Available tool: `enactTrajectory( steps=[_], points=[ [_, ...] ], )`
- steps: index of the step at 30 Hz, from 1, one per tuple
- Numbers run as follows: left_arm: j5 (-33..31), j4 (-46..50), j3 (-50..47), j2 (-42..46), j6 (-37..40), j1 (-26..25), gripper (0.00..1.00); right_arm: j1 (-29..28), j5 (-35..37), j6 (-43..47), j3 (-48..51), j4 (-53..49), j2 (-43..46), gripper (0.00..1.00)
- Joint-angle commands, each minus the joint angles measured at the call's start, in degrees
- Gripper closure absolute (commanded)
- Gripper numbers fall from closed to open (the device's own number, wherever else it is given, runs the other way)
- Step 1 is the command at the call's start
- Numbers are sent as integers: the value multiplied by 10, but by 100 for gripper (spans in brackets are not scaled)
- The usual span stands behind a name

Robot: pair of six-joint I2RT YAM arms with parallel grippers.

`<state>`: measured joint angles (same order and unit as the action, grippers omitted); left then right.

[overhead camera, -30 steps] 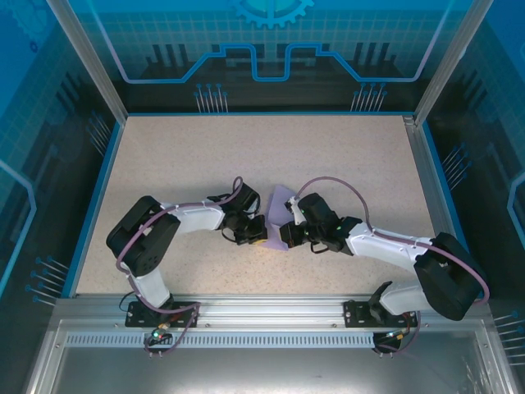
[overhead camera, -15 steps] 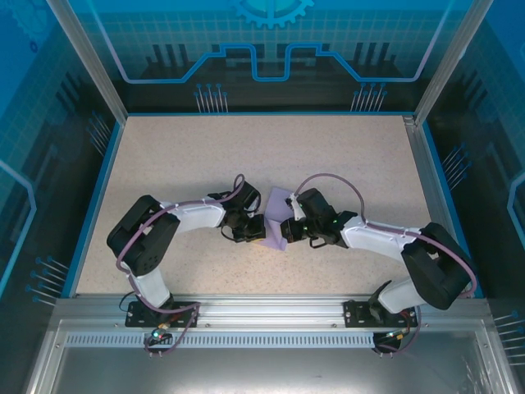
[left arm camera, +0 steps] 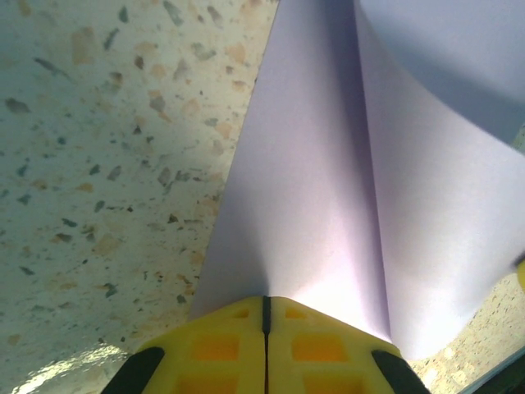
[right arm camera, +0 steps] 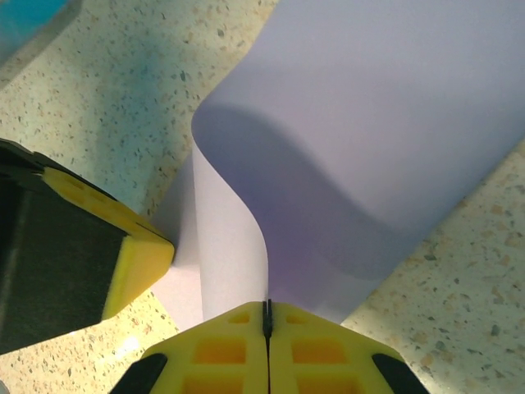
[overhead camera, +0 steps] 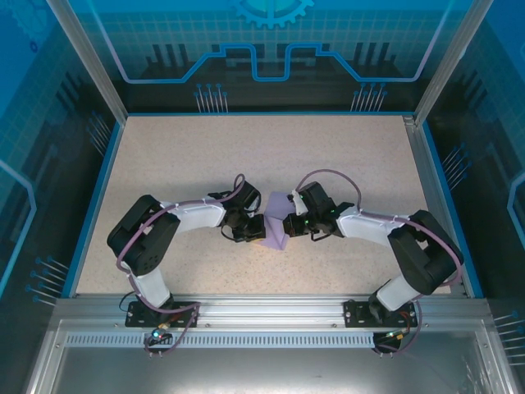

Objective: Fold a paper plane with a square sheet of paper (pick it up from the middle)
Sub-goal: Fold the triangle a second time at the center of the table.

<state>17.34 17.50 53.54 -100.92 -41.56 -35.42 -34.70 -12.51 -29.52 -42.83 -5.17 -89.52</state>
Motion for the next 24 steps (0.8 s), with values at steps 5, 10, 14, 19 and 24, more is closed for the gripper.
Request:
enactTrajectory(
  steps=[5,10,14,19,24],
  points=[
    [-10,25,11,-13,16,3,91,20,-29,26,-21,-27,-17,93],
    [-9,26,12,-15,17,2,91,25,-24,35,-30,-36,-31,93],
    [-7,26,12,-15,18,3,91,27,-21,41,-36,-41,-39,92],
    [-6,27,12,-15,18,2,91,29,-20,42,-42,-46,-53,92],
    [-6,28,11,-13,18,3,91,29,-12,41,-41,-43,-58,92]
  ],
)
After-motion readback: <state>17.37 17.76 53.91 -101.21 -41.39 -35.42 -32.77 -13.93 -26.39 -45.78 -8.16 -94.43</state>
